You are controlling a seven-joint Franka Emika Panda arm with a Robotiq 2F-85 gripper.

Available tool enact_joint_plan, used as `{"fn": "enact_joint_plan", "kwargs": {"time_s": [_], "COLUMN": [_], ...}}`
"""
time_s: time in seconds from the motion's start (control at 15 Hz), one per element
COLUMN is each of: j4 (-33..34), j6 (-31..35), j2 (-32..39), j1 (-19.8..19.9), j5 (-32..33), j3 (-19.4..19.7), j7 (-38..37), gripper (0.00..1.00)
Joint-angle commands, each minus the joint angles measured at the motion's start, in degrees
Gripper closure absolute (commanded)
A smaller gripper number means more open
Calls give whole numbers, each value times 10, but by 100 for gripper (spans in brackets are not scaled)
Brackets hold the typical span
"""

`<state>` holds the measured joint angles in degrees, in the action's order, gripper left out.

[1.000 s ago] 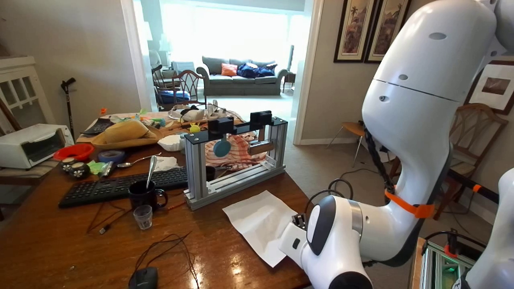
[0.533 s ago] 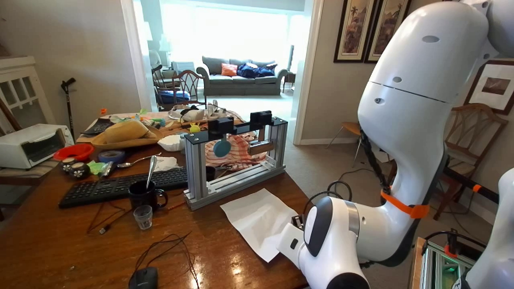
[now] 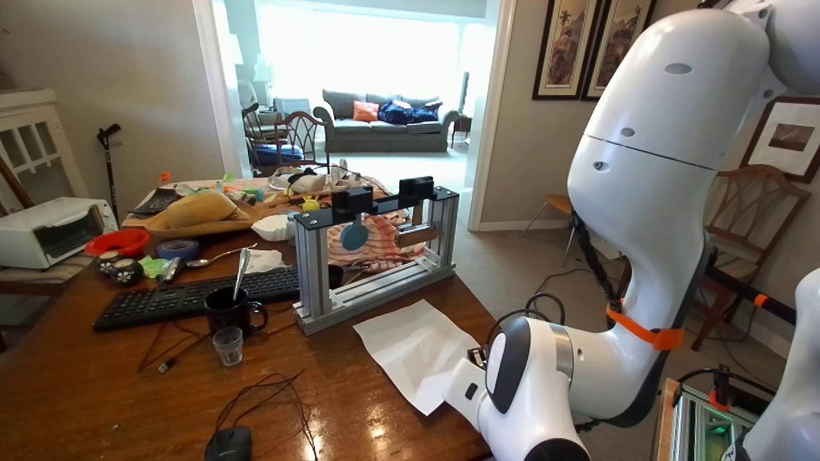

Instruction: Put the white paper on the bottom of the grey object.

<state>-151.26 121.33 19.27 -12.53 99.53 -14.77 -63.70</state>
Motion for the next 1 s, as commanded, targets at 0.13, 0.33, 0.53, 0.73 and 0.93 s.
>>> {"fn": "enact_joint_plan", "kwargs": {"time_s": [0.13, 0.33, 0.53, 0.73, 0.93], "j4": [-42, -64, -77, -76, -69], "j6": [-2, -13, -43, -94, -148], "j2": [-96, -170, -237, -285, -309], "j1": [-7, -20, -35, -47, -50], "j5": [-131, -215, -274, -289, -266], "j3": [-41, -55, -56, -53, -52], "j7": [48, 83, 110, 111, 102], "gripper": [100, 100, 100, 100, 100]}}
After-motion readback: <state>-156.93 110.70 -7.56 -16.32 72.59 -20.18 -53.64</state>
